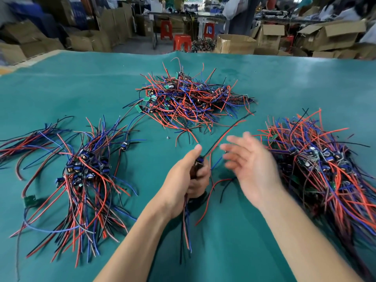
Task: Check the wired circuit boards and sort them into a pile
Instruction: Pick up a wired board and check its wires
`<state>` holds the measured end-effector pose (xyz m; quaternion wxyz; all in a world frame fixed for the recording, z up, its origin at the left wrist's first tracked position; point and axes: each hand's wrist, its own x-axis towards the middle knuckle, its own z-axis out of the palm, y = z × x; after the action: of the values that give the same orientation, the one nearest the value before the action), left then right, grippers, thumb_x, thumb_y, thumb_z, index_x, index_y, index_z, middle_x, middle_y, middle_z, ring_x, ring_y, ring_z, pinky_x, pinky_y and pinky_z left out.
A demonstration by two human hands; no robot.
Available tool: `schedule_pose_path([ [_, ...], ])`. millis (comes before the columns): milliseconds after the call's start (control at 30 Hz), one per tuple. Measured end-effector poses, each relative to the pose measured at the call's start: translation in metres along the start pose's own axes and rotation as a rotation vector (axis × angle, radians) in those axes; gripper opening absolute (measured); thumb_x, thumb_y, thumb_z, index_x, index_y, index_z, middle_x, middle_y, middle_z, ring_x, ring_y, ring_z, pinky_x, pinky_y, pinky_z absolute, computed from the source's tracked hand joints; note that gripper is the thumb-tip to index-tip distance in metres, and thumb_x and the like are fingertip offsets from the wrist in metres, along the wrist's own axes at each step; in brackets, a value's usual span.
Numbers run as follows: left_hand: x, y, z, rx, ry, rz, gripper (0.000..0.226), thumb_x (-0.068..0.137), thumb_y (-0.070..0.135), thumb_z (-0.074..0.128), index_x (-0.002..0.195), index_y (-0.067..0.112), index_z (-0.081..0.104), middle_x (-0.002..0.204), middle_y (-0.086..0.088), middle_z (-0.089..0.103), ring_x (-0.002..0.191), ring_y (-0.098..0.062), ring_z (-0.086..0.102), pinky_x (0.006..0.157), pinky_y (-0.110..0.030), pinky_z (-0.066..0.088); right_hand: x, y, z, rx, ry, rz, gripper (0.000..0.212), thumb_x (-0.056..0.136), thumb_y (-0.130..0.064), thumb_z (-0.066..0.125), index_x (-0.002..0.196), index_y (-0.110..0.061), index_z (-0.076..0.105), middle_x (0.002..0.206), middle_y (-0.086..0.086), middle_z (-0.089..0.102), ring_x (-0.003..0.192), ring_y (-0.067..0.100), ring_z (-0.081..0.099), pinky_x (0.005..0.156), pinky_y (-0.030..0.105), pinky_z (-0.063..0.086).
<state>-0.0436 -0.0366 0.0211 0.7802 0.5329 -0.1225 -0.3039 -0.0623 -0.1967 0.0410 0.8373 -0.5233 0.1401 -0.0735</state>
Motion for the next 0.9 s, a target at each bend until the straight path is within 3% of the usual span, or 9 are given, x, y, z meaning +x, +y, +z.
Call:
schedule_pose_path([
  [100,-0.001,0.001,0.000,-0.060,0.005,-0.001,0.051,0.089,0.062,0.039,0.055,0.023,0.036,0.046,0.007,0.019,0.040,-0.009,0.011,0.040,-0.025,0.006,-0.012,0.017,0.016,-0.311,-0.301,-0.104,0.027,0.077,-0.032,0.077,0.094,-0.011,0.078,0.086,0.007,0.075,0.077,0.018,0.069,0.073,0.028,0.053],
  [167,-0.002,0.002,-0.001,-0.042,-0.008,0.023,0.053,0.089,0.063,0.040,0.055,0.022,0.040,0.045,0.006,0.021,0.042,-0.011,0.009,0.041,-0.025,0.007,-0.016,0.020,0.019,-0.392,-0.352,-0.199,0.018,0.078,-0.021,0.079,0.092,-0.009,0.078,0.081,0.005,0.075,0.074,0.014,0.068,0.074,0.022,0.052],
  [267,-0.001,0.002,-0.002,0.002,-0.047,0.041,0.049,0.090,0.058,0.040,0.069,0.019,0.059,0.050,0.001,0.035,0.044,-0.013,0.020,0.042,-0.024,0.016,-0.013,0.011,0.012,-0.312,-0.269,-0.241,0.020,0.071,-0.019,0.087,0.087,-0.009,0.078,0.076,0.003,0.073,0.068,0.009,0.065,0.066,0.016,0.049],
  [367,-0.002,0.001,-0.003,0.155,0.004,0.129,0.032,0.093,0.031,0.046,0.091,0.010,0.070,0.071,-0.009,0.063,0.049,-0.014,0.044,0.042,-0.021,0.029,-0.008,0.005,0.005,-0.262,-0.192,-0.225,0.023,0.068,-0.026,0.082,0.082,-0.007,0.078,0.076,0.004,0.071,0.064,0.014,0.061,0.063,0.021,0.048],
  [433,-0.004,0.000,-0.003,0.237,0.052,0.204,0.022,0.093,0.019,0.054,0.086,0.009,0.073,0.083,-0.012,0.072,0.053,-0.013,0.053,0.041,-0.020,0.033,-0.008,0.005,0.006,-0.258,-0.201,-0.193,0.026,0.069,-0.027,0.082,0.080,-0.004,0.076,0.070,0.007,0.066,0.057,0.019,0.053,0.059,0.026,0.046],
  [533,-0.006,-0.001,-0.002,0.337,0.118,0.243,0.026,0.099,0.018,0.058,0.082,0.004,0.072,0.075,-0.008,0.072,0.050,-0.010,0.054,0.041,-0.018,0.036,-0.009,0.007,0.007,-0.290,-0.189,-0.181,0.018,0.073,-0.023,0.082,0.080,-0.007,0.077,0.070,0.006,0.067,0.056,0.017,0.054,0.059,0.025,0.048],
  [700,-0.007,0.002,0.004,0.282,0.093,0.178,0.029,0.103,0.016,0.050,0.086,0.002,0.070,0.064,-0.012,0.067,0.047,-0.017,0.059,0.045,-0.021,0.046,-0.010,0.009,0.006,-0.326,-0.128,-0.276,0.005,0.082,-0.007,0.081,0.079,-0.008,0.078,0.070,0.005,0.070,0.057,0.014,0.056,0.059,0.021,0.049],
  [900,-0.009,0.004,0.009,0.297,-0.002,0.130,0.027,0.097,0.015,0.053,0.076,0.009,0.069,0.063,-0.012,0.067,0.047,-0.016,0.058,0.045,-0.021,0.045,-0.003,-0.004,-0.001,-0.240,0.108,-0.335,0.009,0.085,-0.009,0.078,0.078,-0.014,0.076,0.066,-0.009,0.069,0.060,0.002,0.055,0.057,0.013,0.042],
])
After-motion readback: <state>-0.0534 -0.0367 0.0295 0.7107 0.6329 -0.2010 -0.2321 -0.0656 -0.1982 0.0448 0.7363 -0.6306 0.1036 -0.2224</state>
